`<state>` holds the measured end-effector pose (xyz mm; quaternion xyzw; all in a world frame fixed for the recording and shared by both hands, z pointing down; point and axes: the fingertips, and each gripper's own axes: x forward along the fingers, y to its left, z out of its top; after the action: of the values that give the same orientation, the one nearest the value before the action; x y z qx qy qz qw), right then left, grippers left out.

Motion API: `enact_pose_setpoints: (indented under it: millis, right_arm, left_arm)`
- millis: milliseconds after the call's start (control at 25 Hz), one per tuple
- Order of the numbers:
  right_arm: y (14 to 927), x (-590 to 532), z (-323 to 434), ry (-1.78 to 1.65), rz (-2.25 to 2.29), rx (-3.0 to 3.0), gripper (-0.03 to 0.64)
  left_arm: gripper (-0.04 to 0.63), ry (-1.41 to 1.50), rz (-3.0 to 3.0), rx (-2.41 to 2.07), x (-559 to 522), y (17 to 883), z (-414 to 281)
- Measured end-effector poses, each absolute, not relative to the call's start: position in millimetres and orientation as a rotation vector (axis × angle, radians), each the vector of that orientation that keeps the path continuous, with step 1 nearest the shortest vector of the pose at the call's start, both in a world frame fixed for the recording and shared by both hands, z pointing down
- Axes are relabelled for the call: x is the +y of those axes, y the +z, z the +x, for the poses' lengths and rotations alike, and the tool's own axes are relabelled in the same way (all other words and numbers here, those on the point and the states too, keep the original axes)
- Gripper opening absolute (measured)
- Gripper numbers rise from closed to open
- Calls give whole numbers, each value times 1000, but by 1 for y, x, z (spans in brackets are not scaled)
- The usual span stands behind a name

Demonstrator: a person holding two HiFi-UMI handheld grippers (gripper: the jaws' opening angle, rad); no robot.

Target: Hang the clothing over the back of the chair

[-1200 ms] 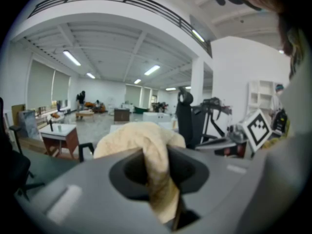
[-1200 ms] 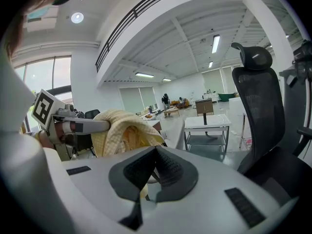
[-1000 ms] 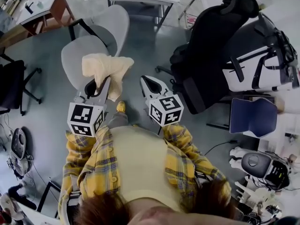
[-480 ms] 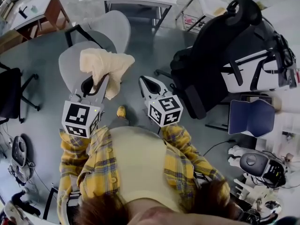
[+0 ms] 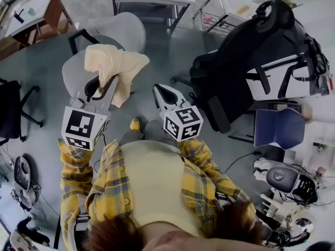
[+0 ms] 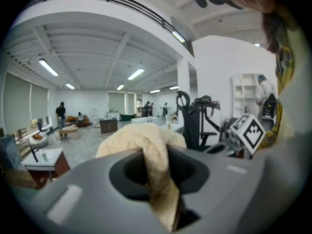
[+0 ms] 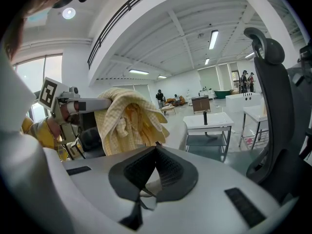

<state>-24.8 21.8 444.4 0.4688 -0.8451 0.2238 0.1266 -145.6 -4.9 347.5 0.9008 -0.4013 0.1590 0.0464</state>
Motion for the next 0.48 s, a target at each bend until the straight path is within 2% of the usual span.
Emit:
enact_pose_setpoints:
  millis: [480]
  right_arm:
    - [450,-23,-14,675,1325,-2487,13]
  left_arm:
    - [89,583,2846,-1160,-49,340,-118]
